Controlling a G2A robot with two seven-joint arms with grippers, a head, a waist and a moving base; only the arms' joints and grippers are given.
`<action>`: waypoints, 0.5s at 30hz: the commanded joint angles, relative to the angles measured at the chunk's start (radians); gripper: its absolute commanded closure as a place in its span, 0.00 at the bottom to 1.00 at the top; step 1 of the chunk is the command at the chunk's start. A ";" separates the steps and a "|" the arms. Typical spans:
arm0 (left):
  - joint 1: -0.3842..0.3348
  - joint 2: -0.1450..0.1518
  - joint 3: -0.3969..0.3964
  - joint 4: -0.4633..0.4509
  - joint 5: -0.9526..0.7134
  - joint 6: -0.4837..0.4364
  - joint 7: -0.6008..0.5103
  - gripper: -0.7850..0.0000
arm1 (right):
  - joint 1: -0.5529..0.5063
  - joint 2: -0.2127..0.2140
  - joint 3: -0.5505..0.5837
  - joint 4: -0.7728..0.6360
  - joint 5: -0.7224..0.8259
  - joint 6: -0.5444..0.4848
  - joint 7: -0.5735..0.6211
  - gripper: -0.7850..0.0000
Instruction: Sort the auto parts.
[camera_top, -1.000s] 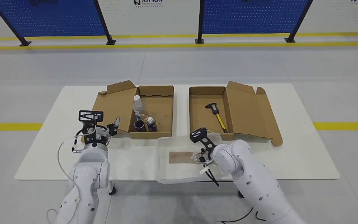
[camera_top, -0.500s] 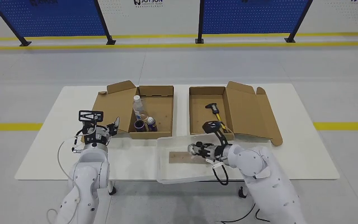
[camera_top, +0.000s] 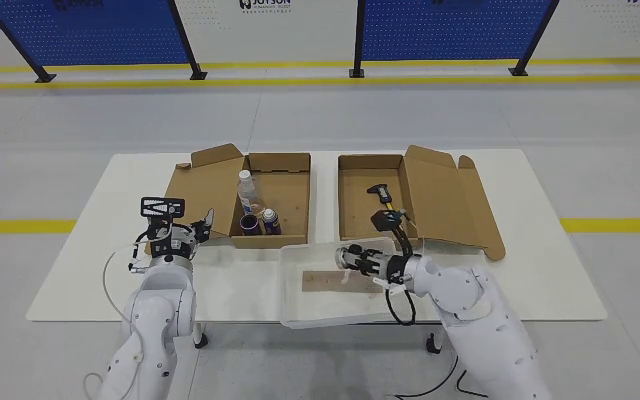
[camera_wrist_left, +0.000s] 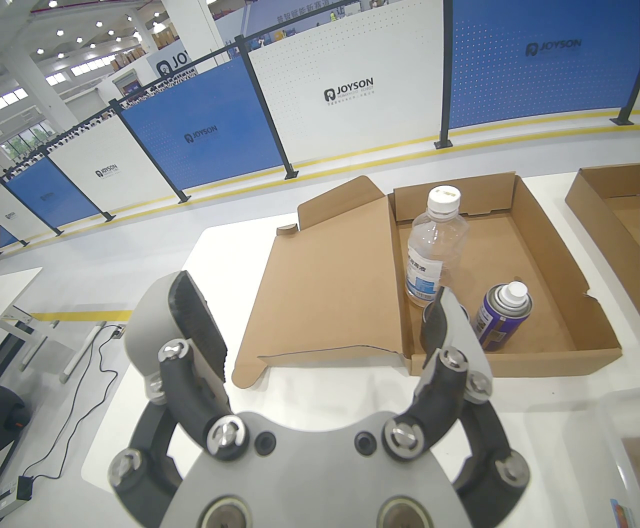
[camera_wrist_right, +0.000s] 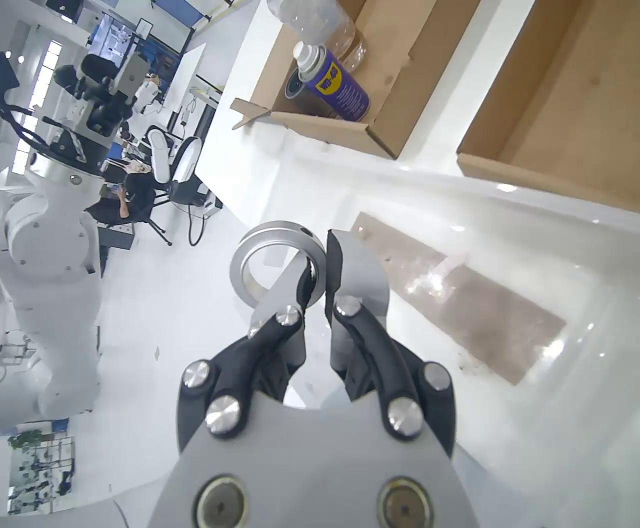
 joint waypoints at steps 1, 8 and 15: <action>0.000 0.000 0.000 0.000 0.000 0.000 0.000 0.00 | 0.021 0.002 -0.003 -0.012 -0.053 0.019 -0.010 1.00; 0.000 0.000 0.000 0.000 0.000 0.000 0.000 0.00 | 0.160 0.006 -0.021 0.024 -0.314 0.114 -0.041 1.00; 0.000 0.000 0.000 0.000 0.000 0.000 0.000 0.00 | 0.303 -0.006 -0.083 0.205 -0.467 0.172 -0.065 1.00</action>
